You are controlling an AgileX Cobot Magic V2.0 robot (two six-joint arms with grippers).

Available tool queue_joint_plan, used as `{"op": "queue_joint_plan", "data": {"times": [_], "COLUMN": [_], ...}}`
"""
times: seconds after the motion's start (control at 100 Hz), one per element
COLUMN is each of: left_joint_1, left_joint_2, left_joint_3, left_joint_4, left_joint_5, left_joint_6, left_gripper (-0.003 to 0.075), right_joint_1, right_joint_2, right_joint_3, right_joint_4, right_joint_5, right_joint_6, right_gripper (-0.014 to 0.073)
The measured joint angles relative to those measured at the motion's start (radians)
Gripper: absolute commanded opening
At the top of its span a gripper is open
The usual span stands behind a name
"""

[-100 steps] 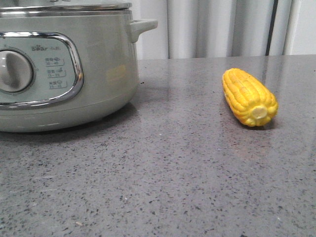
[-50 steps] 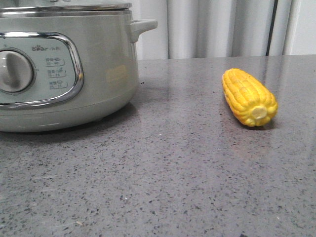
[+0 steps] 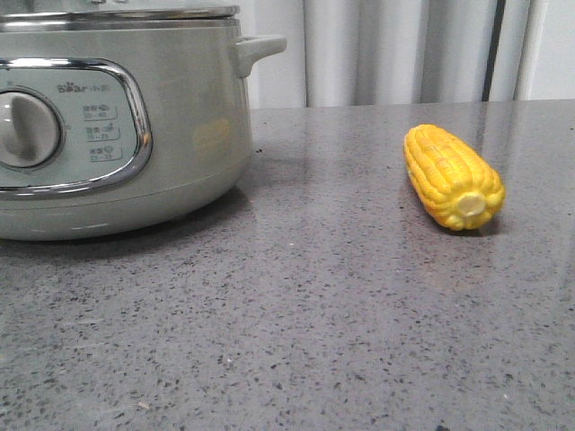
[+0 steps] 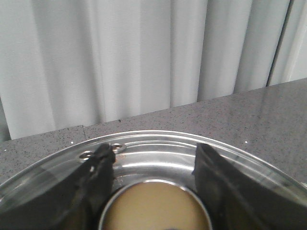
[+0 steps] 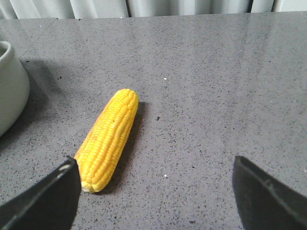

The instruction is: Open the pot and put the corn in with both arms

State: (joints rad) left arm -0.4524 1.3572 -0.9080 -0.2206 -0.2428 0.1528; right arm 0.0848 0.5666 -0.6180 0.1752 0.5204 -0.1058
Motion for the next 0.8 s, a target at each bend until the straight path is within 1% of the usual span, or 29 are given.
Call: {"op": "queue_joint_plan", "data": {"times": [0.2,0.36,0.42,0.62,0.72,0.8], "left_joint_1": [0.0,0.0,0.0,0.002,0.032,0.096], "left_joint_2": [-0.005,-0.037,-0.063,-0.186,-0.251,-0.304], "left_joint_3": [-0.007,-0.029,-0.046,-0.09,-0.094,-0.094], "left_joint_4": [0.0,-0.002,-0.002,-0.002,-0.002,-0.002], "left_joint_5": [0.01,0.086,0.103,0.094,0.111,0.157], "left_joint_6": [0.0,0.0,0.0,0.012,0.024,0.028], "left_gripper": [0.0186,0.0186,0.0186,0.0186,0.0186,0.0186], "right_joint_1": [0.0,0.0,0.0,0.0,0.0,0.0], "right_joint_2": [0.0,0.0,0.0,0.0,0.0,0.0], "right_joint_3": [0.0,0.0,0.0,0.0,0.0,0.0], "right_joint_4": [0.0,0.0,0.0,0.0,0.0,0.0], "right_joint_5": [0.0,0.0,0.0,0.0,0.0,0.0], "right_joint_6": [0.0,0.0,0.0,0.0,0.0,0.0], "right_gripper": [0.0566,0.0566,0.0566,0.0566,0.0566,0.0566]}}
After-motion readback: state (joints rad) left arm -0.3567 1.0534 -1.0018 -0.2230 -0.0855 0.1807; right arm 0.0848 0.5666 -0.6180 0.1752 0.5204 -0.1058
